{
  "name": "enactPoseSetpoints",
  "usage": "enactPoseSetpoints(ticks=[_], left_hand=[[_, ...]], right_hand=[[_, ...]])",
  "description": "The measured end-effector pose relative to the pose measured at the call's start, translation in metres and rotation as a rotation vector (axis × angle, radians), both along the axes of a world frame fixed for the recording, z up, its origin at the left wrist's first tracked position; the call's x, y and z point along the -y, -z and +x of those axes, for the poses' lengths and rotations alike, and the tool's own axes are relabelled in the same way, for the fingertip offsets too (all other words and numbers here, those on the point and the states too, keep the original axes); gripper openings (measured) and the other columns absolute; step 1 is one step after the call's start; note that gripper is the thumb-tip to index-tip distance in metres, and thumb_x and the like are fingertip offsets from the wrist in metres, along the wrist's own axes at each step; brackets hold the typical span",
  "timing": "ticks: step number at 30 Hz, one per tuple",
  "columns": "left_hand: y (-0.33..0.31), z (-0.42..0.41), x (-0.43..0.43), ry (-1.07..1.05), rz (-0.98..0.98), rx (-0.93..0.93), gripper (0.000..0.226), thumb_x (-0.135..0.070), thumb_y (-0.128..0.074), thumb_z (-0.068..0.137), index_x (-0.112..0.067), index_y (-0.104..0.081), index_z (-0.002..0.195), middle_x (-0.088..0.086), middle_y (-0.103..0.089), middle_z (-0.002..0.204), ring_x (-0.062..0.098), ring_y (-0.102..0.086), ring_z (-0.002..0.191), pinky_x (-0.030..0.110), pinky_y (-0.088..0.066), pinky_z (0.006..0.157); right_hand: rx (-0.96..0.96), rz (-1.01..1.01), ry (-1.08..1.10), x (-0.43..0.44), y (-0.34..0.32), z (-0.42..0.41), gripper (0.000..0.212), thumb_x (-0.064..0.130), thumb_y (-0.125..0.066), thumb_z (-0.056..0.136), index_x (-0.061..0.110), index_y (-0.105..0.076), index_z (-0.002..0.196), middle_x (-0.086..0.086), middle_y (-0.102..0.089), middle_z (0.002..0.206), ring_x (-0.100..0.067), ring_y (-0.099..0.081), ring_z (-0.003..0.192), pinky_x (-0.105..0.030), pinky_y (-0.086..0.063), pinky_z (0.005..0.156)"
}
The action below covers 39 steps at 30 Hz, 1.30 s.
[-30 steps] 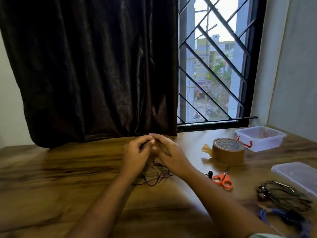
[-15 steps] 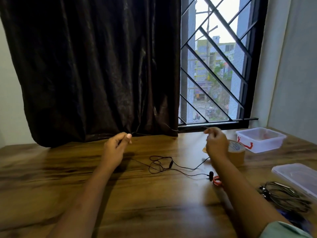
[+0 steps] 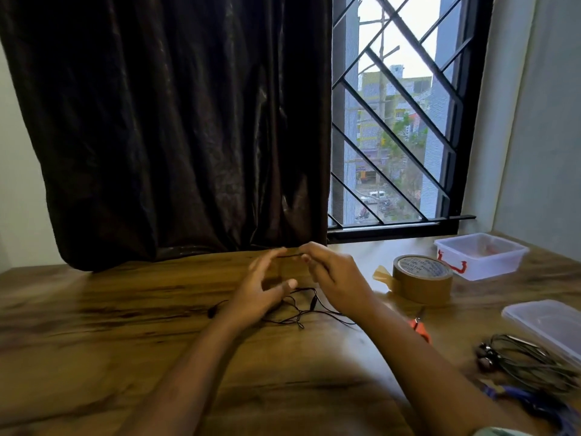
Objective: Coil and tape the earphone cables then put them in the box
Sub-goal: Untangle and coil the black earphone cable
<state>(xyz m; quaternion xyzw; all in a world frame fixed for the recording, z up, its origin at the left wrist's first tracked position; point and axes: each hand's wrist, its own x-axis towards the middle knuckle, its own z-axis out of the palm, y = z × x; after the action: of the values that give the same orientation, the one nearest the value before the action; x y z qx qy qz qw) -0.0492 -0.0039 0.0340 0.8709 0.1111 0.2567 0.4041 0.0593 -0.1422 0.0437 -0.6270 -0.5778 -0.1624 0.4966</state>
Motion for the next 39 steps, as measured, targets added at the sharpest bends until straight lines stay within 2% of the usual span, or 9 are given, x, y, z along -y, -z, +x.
enactPoseSetpoints(ticks=[2, 4, 11, 17, 26, 29, 32, 35, 39], left_hand=[[0.0, 0.001, 0.011, 0.103, -0.015, 0.052, 0.008, -0.028, -0.057, 0.091, -0.03, -0.064, 0.095, -0.017, -0.048, 0.124, 0.0, -0.045, 0.118, 0.027, -0.042, 0.099], [-0.001, 0.002, 0.01, 0.06, 0.013, 0.11, 0.022, -0.026, -0.049, 0.095, -0.022, -0.063, 0.079, -0.016, -0.053, 0.112, -0.007, -0.047, 0.105, 0.021, -0.042, 0.089], [-0.019, -0.02, -0.006, 0.183, -0.587, -0.032, 0.026, -0.019, -0.036, 0.1, -0.009, -0.055, 0.086, -0.001, -0.056, 0.065, 0.011, -0.055, 0.055, 0.023, -0.05, 0.058], [-0.037, -0.027, -0.016, 0.357, -1.054, 0.313, 0.02, -0.02, -0.041, 0.09, -0.01, -0.057, 0.098, -0.008, -0.04, 0.048, 0.0, -0.03, 0.03, 0.012, -0.03, 0.033], [-0.035, -0.019, -0.035, -0.053, -1.104, 0.966, 0.029, -0.011, -0.038, 0.101, -0.012, -0.043, 0.129, 0.004, -0.067, 0.105, 0.015, -0.069, 0.092, 0.027, -0.058, 0.07], [-0.025, -0.018, -0.045, -0.316, -0.743, 0.81, 0.05, -0.011, -0.034, 0.102, -0.019, -0.019, 0.149, 0.003, -0.058, 0.123, 0.01, -0.061, 0.102, 0.03, -0.052, 0.085], [-0.014, -0.013, -0.039, -0.434, -0.216, 0.451, 0.049, -0.012, -0.035, 0.101, -0.023, -0.023, 0.148, -0.003, -0.061, 0.122, -0.001, -0.046, 0.05, 0.013, -0.038, 0.045], [-0.011, -0.007, -0.015, -0.231, 0.113, 0.069, 0.051, -0.01, -0.035, 0.101, -0.032, -0.02, 0.144, -0.007, -0.062, 0.114, 0.001, -0.057, 0.062, 0.016, -0.047, 0.053], [-0.023, -0.009, 0.026, 0.214, -0.179, -0.119, 0.042, -0.004, -0.029, 0.101, -0.017, -0.037, 0.14, 0.002, -0.057, 0.074, 0.007, -0.053, 0.05, 0.022, -0.053, 0.062]], right_hand=[[-0.017, 0.038, 0.042, 0.001, -0.003, 0.001, 0.017, 0.013, -0.046, 0.099, 0.017, -0.063, 0.1, 0.028, -0.056, 0.069, 0.0, -0.054, 0.059, -0.012, -0.037, 0.055], [-0.089, 0.124, 0.174, 0.004, -0.003, 0.009, 0.019, 0.014, -0.045, 0.098, 0.02, -0.063, 0.102, 0.024, -0.057, 0.068, 0.002, -0.054, 0.057, -0.01, -0.035, 0.051], [-0.553, 0.458, 0.649, 0.028, -0.009, 0.054, 0.022, 0.02, -0.041, 0.101, 0.015, -0.061, 0.094, -0.003, -0.054, 0.071, -0.023, -0.049, 0.065, -0.031, -0.035, 0.06], [-0.494, -0.022, 0.742, 0.027, 0.009, 0.057, 0.021, 0.017, -0.041, 0.098, 0.024, -0.057, 0.086, 0.002, -0.054, 0.064, -0.022, -0.052, 0.06, -0.027, -0.033, 0.049], [0.084, -0.709, 0.199, -0.011, 0.028, 0.009, 0.019, 0.034, -0.041, 0.096, 0.037, -0.058, 0.089, 0.01, -0.063, 0.086, -0.016, -0.062, 0.081, -0.036, -0.053, 0.074], [0.177, -0.613, 0.063, -0.014, 0.016, -0.008, 0.02, 0.038, -0.04, 0.097, 0.035, -0.057, 0.085, 0.015, -0.058, 0.078, -0.008, -0.057, 0.071, -0.027, -0.047, 0.064], [0.277, -0.453, 0.143, -0.005, 0.001, -0.013, 0.016, 0.035, -0.041, 0.098, 0.032, -0.055, 0.091, 0.013, -0.059, 0.075, -0.012, -0.057, 0.067, -0.026, -0.04, 0.057], [0.345, -0.285, 0.311, 0.01, -0.009, -0.002, 0.014, 0.032, -0.045, 0.098, 0.029, -0.058, 0.098, 0.003, -0.067, 0.08, -0.022, -0.064, 0.07, -0.032, -0.044, 0.057], [0.251, -0.107, 0.501, 0.024, -0.017, 0.011, 0.016, 0.033, -0.047, 0.098, 0.03, -0.061, 0.105, 0.002, -0.071, 0.088, -0.023, -0.066, 0.074, -0.029, -0.042, 0.057]])
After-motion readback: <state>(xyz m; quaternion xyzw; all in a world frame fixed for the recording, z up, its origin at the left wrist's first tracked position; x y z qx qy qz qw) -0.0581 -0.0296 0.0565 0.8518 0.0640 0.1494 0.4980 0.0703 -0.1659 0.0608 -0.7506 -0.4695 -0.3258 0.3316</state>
